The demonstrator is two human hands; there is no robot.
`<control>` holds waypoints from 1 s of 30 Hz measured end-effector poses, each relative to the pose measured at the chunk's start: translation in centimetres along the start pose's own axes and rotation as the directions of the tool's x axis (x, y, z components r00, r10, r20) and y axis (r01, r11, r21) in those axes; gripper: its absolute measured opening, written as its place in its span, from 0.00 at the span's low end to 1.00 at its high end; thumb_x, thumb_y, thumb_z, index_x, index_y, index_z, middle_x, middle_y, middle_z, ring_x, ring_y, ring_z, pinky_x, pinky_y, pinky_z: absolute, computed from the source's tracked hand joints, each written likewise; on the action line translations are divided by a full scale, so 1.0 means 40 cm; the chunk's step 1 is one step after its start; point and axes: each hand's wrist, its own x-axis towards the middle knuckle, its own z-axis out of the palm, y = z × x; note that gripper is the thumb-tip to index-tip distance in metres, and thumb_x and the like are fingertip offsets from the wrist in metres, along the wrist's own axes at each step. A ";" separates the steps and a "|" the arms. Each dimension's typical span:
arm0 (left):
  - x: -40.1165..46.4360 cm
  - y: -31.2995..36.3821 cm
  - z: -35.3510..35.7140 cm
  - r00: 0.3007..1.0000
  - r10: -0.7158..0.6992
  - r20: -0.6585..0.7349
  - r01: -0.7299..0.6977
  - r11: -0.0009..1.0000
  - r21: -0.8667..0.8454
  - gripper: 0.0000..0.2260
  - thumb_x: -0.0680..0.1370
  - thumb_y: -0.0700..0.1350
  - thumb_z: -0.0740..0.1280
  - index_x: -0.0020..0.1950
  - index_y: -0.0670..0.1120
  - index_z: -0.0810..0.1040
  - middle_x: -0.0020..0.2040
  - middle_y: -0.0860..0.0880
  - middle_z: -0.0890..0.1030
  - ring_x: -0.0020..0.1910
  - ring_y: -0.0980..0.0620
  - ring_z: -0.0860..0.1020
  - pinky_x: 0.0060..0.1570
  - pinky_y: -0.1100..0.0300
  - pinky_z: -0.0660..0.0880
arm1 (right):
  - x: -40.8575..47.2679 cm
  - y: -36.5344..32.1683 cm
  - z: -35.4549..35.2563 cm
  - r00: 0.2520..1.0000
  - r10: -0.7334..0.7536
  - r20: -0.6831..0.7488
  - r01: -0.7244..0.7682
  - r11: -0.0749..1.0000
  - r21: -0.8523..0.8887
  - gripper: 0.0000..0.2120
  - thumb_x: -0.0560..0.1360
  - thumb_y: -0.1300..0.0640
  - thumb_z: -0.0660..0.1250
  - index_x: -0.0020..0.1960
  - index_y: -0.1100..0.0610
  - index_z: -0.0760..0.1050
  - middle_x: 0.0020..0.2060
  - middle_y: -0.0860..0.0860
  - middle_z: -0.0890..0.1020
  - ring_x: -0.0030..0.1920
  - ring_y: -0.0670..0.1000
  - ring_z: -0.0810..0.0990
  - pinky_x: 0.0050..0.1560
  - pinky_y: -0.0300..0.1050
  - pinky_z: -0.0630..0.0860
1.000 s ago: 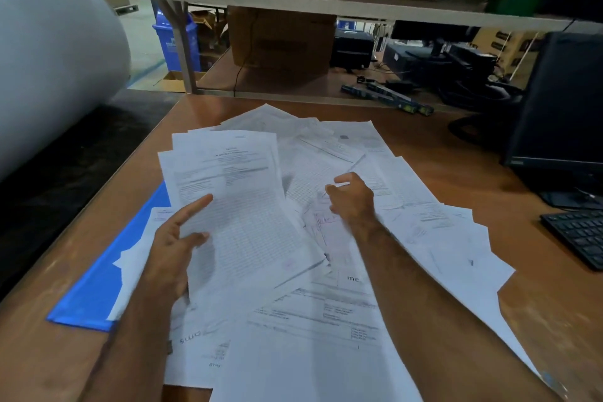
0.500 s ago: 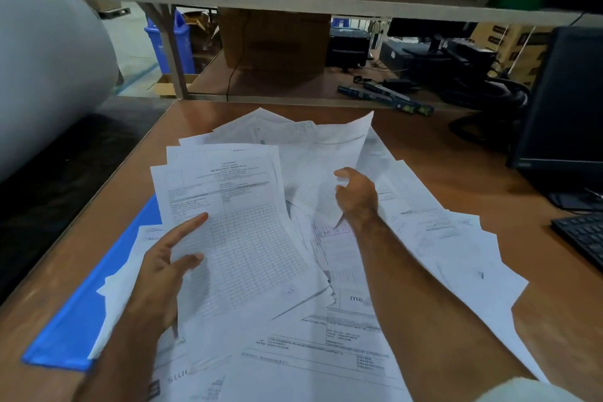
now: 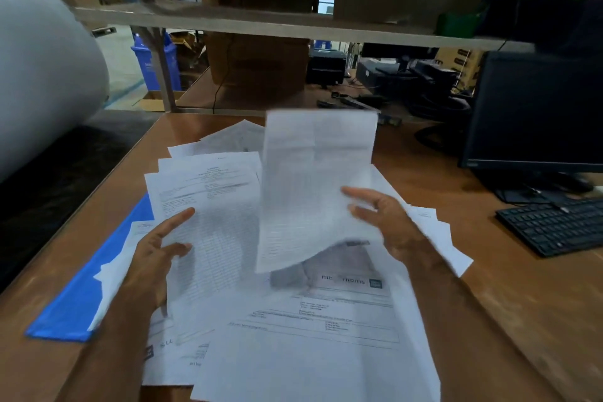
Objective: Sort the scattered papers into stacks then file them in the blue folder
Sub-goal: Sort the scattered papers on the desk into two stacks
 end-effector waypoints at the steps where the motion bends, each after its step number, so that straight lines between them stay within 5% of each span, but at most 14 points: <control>1: -0.002 0.002 -0.001 1.000 -0.005 0.002 0.005 1.000 -0.013 0.24 0.79 0.29 0.64 0.68 0.53 0.80 0.71 0.58 0.72 0.63 0.54 0.71 0.59 0.57 0.69 | 0.005 0.017 0.012 0.998 0.059 0.024 -0.053 0.976 -0.212 0.24 0.76 0.63 0.74 0.68 0.45 0.79 0.68 0.41 0.78 0.61 0.42 0.80 0.67 0.41 0.74; 3: 0.000 -0.001 -0.007 1.000 -0.013 0.001 0.013 1.000 -0.016 0.25 0.78 0.27 0.64 0.67 0.53 0.81 0.72 0.58 0.73 0.65 0.53 0.72 0.63 0.56 0.71 | 0.008 0.038 0.033 0.986 0.156 0.062 -0.124 0.924 -0.362 0.28 0.75 0.66 0.74 0.69 0.44 0.78 0.68 0.41 0.77 0.51 0.41 0.82 0.56 0.35 0.78; 5: 0.008 -0.010 -0.014 1.000 -0.015 0.011 0.015 1.000 -0.003 0.27 0.77 0.27 0.65 0.64 0.56 0.83 0.73 0.57 0.73 0.71 0.48 0.71 0.70 0.46 0.69 | 0.007 0.046 0.049 0.986 0.139 0.091 -0.109 0.953 -0.284 0.27 0.75 0.65 0.74 0.69 0.46 0.78 0.67 0.41 0.78 0.49 0.39 0.84 0.53 0.34 0.79; 8: 0.011 -0.013 -0.018 1.000 -0.016 0.020 0.016 1.000 -0.010 0.28 0.76 0.26 0.65 0.64 0.55 0.83 0.72 0.56 0.75 0.71 0.48 0.71 0.70 0.48 0.70 | 0.025 0.043 0.078 0.997 0.057 0.046 -0.040 0.951 -0.307 0.21 0.75 0.56 0.77 0.66 0.44 0.80 0.64 0.41 0.79 0.57 0.34 0.79 0.59 0.33 0.76; 12: 0.004 -0.001 -0.010 0.999 -0.008 0.052 0.009 1.000 -0.030 0.29 0.75 0.25 0.64 0.66 0.54 0.82 0.71 0.57 0.76 0.69 0.50 0.73 0.62 0.56 0.74 | 0.060 0.041 0.116 0.997 0.071 0.044 -0.056 0.958 -0.281 0.26 0.73 0.51 0.78 0.68 0.39 0.77 0.68 0.39 0.75 0.67 0.40 0.75 0.68 0.48 0.76; 16: 0.004 0.004 -0.010 0.997 -0.013 0.077 0.020 0.995 -0.096 0.27 0.78 0.28 0.65 0.68 0.56 0.81 0.71 0.58 0.76 0.69 0.50 0.74 0.65 0.52 0.75 | 0.071 0.013 0.177 0.981 0.016 0.195 0.001 0.996 -0.088 0.32 0.77 0.57 0.74 0.77 0.43 0.68 0.66 0.31 0.73 0.61 0.31 0.77 0.52 0.31 0.77; 22: 0.010 0.005 -0.005 0.999 0.007 0.043 -0.004 0.998 -0.060 0.27 0.80 0.33 0.65 0.71 0.59 0.77 0.74 0.59 0.73 0.71 0.54 0.71 0.69 0.56 0.70 | 0.099 0.014 0.230 0.976 -0.014 0.216 -0.035 0.974 0.223 0.31 0.79 0.67 0.68 0.78 0.49 0.66 0.65 0.41 0.81 0.64 0.52 0.81 0.58 0.50 0.82; 24: 0.012 0.005 -0.009 0.999 0.024 0.036 -0.022 0.998 -0.061 0.27 0.80 0.32 0.64 0.72 0.58 0.76 0.75 0.58 0.72 0.73 0.53 0.70 0.70 0.57 0.69 | 0.109 0.014 0.240 0.973 -0.047 0.225 0.008 0.985 0.170 0.31 0.78 0.65 0.69 0.78 0.49 0.66 0.66 0.42 0.80 0.66 0.51 0.80 0.59 0.49 0.82; 27: 0.008 0.003 -0.006 0.997 0.053 0.049 -0.051 0.998 -0.039 0.22 0.85 0.42 0.61 0.75 0.62 0.71 0.77 0.60 0.69 0.75 0.54 0.68 0.75 0.47 0.64 | 0.123 0.025 0.265 0.951 -0.032 0.308 0.075 0.989 -0.128 0.35 0.74 0.57 0.77 0.77 0.43 0.68 0.71 0.37 0.74 0.71 0.43 0.74 0.69 0.47 0.75; 30: -0.009 0.014 0.000 0.993 0.093 0.076 -0.100 0.991 0.085 0.23 0.82 0.64 0.59 0.77 0.69 0.62 0.79 0.66 0.62 0.73 0.62 0.66 0.71 0.53 0.65 | 0.130 0.033 0.280 0.955 -0.036 0.294 0.088 0.982 -0.164 0.37 0.73 0.56 0.79 0.77 0.39 0.67 0.73 0.38 0.73 0.71 0.40 0.73 0.71 0.47 0.73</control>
